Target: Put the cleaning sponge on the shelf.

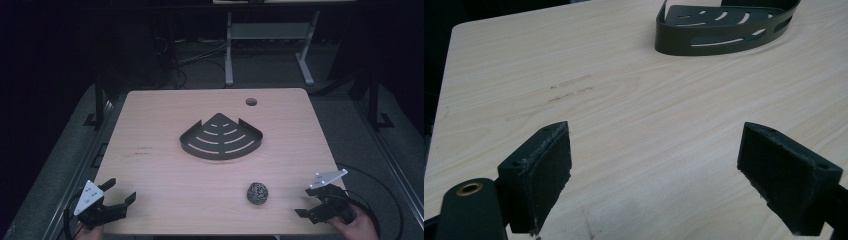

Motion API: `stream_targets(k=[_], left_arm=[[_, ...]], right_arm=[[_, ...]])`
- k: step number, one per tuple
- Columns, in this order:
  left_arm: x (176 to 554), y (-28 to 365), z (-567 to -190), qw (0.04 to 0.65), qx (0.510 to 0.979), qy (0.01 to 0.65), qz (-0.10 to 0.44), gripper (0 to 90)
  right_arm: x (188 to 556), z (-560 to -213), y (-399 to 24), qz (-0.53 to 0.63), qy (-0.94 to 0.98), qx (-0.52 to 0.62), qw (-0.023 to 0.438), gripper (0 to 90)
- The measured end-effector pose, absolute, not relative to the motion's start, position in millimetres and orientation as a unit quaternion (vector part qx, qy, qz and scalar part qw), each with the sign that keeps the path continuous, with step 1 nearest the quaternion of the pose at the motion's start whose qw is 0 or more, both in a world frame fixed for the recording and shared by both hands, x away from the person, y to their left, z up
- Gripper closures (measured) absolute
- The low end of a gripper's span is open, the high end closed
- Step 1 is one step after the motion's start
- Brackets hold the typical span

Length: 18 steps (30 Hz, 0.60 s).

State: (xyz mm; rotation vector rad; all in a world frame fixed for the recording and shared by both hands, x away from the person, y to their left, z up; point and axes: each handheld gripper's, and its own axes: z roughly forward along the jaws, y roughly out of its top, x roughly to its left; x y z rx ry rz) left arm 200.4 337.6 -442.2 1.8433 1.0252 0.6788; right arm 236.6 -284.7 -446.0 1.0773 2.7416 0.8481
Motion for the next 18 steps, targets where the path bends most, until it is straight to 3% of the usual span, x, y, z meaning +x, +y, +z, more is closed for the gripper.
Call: stream_targets(k=[18], left_arm=[[201, 336, -443, 0.447, 0.747, 0.41, 0.272, 13.3]], right_arm=[[236, -442, -265, 0.28, 0.902, 0.327, 0.038, 15.6]])
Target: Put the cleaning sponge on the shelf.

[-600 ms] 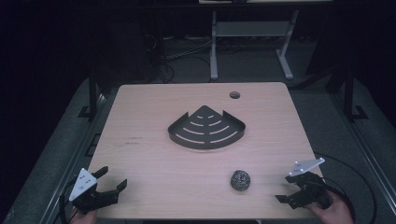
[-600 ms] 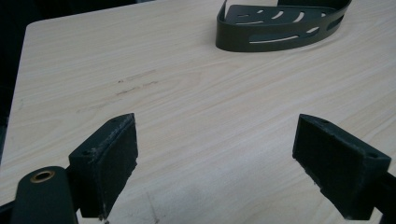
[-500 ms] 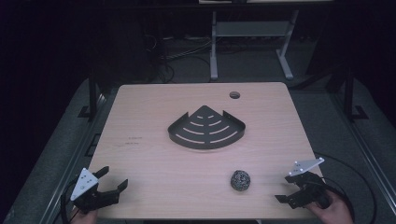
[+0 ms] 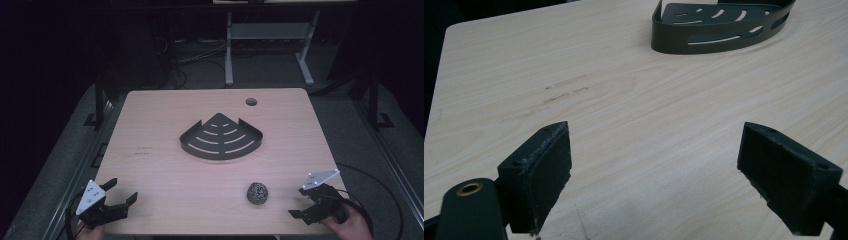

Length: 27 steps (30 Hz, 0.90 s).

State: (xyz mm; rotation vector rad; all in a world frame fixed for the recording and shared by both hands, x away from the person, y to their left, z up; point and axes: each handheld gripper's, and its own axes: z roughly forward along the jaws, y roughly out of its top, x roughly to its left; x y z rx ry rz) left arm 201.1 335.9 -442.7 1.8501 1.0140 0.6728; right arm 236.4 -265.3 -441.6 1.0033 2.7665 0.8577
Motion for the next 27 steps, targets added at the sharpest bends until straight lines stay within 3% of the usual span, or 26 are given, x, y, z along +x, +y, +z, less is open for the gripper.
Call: stream_targets(k=[27], left_arm=[[199, 337, -441, 0.452, 0.743, 0.41, 0.275, 13.3]], right_arm=[[253, -430, -218, 0.258, 0.928, 0.269, 0.027, 14.5]])
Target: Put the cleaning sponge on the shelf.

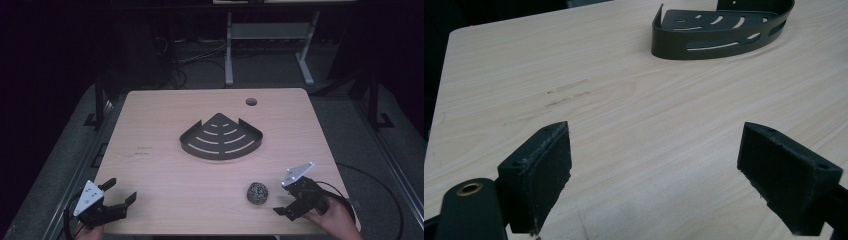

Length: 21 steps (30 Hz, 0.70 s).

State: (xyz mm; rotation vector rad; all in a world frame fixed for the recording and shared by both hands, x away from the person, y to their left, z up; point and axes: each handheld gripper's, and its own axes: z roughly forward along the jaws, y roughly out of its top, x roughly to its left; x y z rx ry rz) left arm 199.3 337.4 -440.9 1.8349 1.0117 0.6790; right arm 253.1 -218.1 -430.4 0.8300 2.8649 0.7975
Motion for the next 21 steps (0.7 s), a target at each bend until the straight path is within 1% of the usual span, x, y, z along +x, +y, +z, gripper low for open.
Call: stream_targets(k=[21], left_arm=[[199, 339, -439, 0.456, 0.74, 0.41, 0.277, 13.3]], right_arm=[[268, -431, -184, 0.243, 0.942, 0.231, 0.019, 14.5]])
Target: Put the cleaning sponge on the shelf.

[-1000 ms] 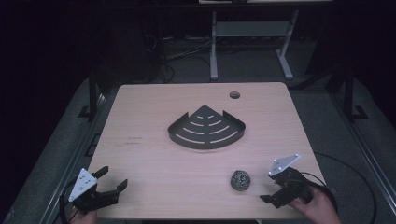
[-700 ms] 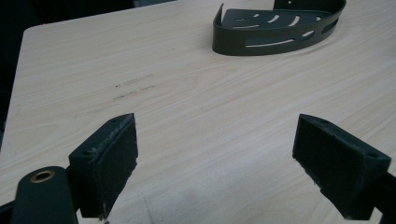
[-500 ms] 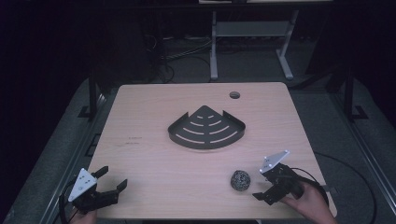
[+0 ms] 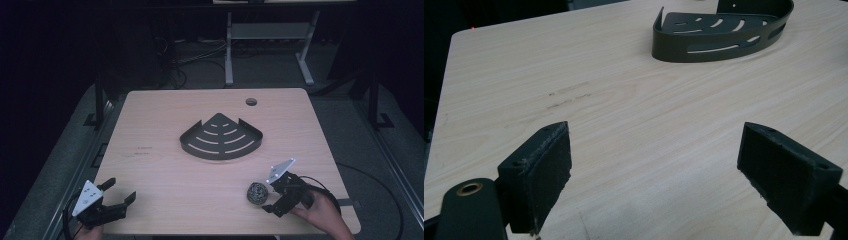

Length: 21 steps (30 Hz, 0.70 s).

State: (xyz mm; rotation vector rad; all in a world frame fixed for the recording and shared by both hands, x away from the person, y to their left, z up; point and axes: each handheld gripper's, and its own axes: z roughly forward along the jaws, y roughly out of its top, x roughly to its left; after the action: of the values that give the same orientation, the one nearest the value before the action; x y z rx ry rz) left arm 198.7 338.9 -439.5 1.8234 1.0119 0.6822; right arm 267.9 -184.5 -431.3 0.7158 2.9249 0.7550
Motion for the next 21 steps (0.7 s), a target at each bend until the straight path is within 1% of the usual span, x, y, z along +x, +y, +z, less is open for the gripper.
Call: stream_targets(k=[11, 21], left_arm=[[199, 339, -439, 0.455, 0.74, 0.411, 0.277, 13.3], [198, 340, -439, 0.457, 0.737, 0.412, 0.278, 13.3]], right_arm=[[274, -431, -175, 0.242, 0.945, 0.219, 0.017, 14.6], [282, -434, -162, 0.23, 0.951, 0.205, 0.007, 15.0]])
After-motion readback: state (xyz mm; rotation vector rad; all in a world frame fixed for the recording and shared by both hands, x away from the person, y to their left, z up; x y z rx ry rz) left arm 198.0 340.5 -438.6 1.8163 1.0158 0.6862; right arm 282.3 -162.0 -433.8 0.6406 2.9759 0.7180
